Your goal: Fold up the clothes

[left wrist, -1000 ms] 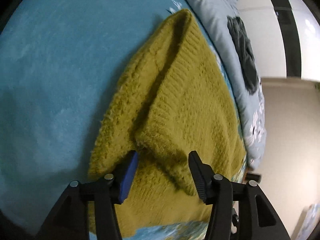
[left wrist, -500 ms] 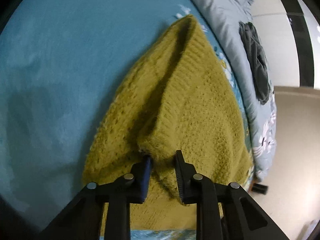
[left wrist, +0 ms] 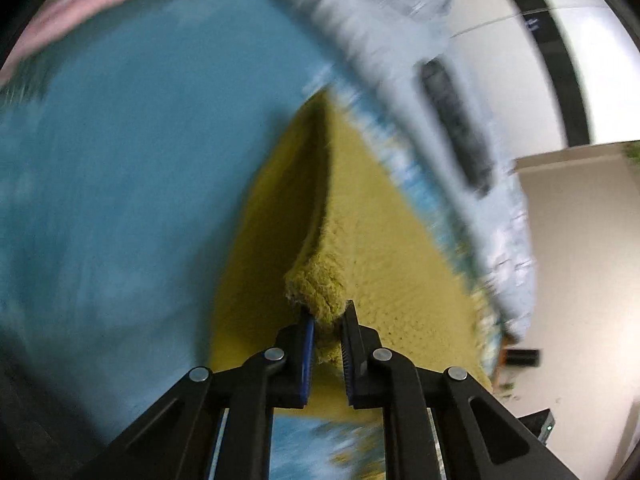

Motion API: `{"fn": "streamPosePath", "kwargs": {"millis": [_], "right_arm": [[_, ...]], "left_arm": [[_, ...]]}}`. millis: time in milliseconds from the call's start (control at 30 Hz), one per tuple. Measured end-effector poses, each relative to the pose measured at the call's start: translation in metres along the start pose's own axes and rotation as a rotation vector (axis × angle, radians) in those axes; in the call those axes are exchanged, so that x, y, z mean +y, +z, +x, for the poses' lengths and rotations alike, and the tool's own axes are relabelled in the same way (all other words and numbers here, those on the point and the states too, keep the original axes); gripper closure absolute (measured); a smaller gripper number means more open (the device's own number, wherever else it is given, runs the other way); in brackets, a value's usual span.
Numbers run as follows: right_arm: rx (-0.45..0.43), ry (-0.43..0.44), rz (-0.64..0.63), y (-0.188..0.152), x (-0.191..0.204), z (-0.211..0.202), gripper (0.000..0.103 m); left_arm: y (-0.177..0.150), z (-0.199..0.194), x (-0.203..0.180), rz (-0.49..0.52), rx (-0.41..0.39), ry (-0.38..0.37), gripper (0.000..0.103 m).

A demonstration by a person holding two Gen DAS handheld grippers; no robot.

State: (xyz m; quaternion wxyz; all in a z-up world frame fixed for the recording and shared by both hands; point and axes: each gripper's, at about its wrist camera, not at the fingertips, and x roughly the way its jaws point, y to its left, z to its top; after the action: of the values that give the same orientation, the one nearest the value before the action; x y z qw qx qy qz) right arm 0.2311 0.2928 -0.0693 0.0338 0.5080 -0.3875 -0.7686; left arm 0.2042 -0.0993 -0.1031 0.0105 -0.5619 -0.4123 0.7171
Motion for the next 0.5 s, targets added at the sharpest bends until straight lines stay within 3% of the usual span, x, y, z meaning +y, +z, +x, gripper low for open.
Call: {"fn": "streamPosePath", "kwargs": {"millis": [100, 133, 200, 333, 500], "right_arm": [[0.047, -0.045, 0.117, -0.020, -0.034, 0.022, 0.093], [0.050, -0.042, 0.138, -0.023, -0.040, 0.024, 0.093], [0.054, -0.035, 0.168, -0.028, -0.048, 0.026, 0.093], [0.032, -0.032, 0.095, -0.021, -0.032, 0.013, 0.093], [0.062, -0.096, 0.091, -0.024, -0.043, 0.024, 0.093]], "left_arm": [[-0.017, 0.026, 0.025, -0.047, 0.082, 0.074, 0.090], [-0.016, 0.025, 0.029, -0.073, 0.084, 0.060, 0.090], [-0.013, 0.014, 0.021, -0.033, 0.043, 0.068, 0.090], [-0.020, 0.011, 0.003, 0.054, 0.023, 0.127, 0.090], [-0.023, 0.020, 0.005, 0.052, 0.061, 0.167, 0.090]]}}
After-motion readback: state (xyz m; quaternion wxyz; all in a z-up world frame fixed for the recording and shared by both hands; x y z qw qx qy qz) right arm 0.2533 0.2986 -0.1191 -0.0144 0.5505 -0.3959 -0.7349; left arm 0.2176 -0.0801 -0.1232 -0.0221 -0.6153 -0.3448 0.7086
